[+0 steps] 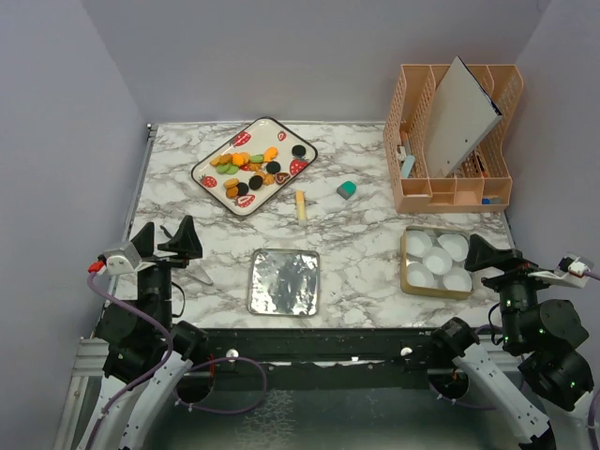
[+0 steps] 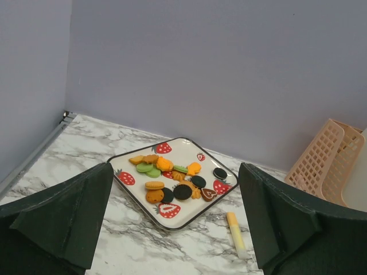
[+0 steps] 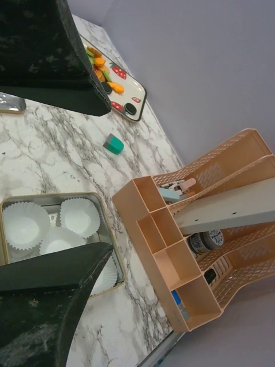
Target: Pack the cookies
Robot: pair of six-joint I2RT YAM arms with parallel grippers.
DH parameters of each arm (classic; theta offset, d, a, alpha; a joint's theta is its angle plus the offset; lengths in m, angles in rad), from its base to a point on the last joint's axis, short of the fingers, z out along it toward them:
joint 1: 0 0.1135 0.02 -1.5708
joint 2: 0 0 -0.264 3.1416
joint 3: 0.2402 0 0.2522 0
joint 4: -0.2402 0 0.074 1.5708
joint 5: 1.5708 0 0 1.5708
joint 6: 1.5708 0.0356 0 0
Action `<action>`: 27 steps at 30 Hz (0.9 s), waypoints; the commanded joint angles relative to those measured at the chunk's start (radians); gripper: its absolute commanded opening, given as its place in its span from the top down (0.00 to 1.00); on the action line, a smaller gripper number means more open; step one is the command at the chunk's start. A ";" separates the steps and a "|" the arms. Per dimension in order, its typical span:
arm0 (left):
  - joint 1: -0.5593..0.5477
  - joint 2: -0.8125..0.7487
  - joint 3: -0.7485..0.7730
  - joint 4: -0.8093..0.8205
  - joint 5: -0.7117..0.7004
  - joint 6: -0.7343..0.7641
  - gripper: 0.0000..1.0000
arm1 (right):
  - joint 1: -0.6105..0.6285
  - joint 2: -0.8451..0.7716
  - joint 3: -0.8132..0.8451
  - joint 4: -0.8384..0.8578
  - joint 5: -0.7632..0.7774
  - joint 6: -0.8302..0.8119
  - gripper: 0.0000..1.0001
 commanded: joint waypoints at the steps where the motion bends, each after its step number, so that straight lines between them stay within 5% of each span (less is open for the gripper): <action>1: 0.007 -0.013 0.001 -0.001 -0.018 0.010 0.01 | 0.000 0.009 -0.001 -0.021 0.034 0.008 0.00; 15: 0.008 -0.019 0.015 -0.019 0.017 0.000 0.01 | 0.000 0.085 0.007 -0.021 -0.033 0.043 0.00; 27: 0.013 -0.004 0.012 -0.031 -0.018 -0.076 0.01 | -0.001 0.599 0.064 -0.068 -0.203 0.149 0.00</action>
